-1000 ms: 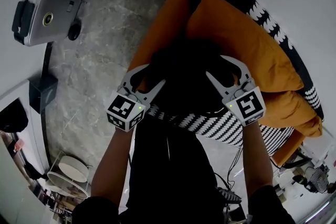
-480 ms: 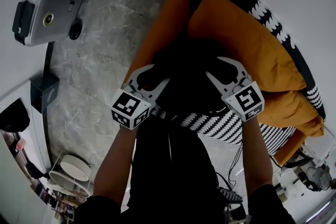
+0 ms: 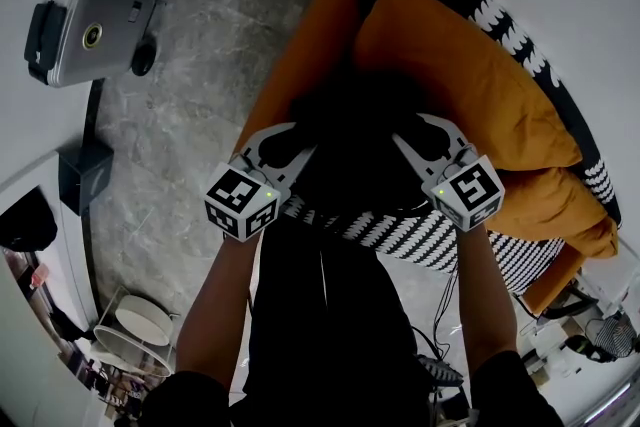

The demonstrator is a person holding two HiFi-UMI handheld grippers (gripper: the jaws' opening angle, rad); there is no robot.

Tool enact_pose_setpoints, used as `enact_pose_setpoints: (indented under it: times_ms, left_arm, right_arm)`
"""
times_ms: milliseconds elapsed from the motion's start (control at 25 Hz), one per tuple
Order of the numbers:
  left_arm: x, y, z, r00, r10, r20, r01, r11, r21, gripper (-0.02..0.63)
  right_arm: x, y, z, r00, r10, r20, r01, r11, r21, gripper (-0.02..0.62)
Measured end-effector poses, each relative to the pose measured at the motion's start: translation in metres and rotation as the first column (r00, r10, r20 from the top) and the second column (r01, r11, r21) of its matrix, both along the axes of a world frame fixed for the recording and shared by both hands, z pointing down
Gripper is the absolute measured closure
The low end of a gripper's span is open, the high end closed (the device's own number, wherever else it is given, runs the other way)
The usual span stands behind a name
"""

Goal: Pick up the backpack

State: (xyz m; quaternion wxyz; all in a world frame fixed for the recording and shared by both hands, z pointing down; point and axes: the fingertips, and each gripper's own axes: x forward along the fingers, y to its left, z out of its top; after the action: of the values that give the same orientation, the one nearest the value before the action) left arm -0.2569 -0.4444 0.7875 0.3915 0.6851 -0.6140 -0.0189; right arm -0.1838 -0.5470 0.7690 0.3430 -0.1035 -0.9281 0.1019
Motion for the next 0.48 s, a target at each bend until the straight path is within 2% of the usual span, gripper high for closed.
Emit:
enact_pose_setpoints:
  times_ms: [200, 480]
  left_arm:
    - [0.017, 0.001, -0.007, 1.000, 0.026, -0.006, -0.026, 1.000, 0.014, 0.520]
    - [0.037, 0.003, -0.016, 0.999, 0.038, -0.018, -0.038, 0.999, 0.032, 0.532]
  right_arm:
    - [0.016, 0.000, -0.009, 0.998, 0.058, 0.030, -0.054, 0.991, -0.125, 0.511]
    - [0.039, 0.002, -0.018, 0.995, 0.080, 0.056, -0.067, 0.977, -0.201, 0.528]
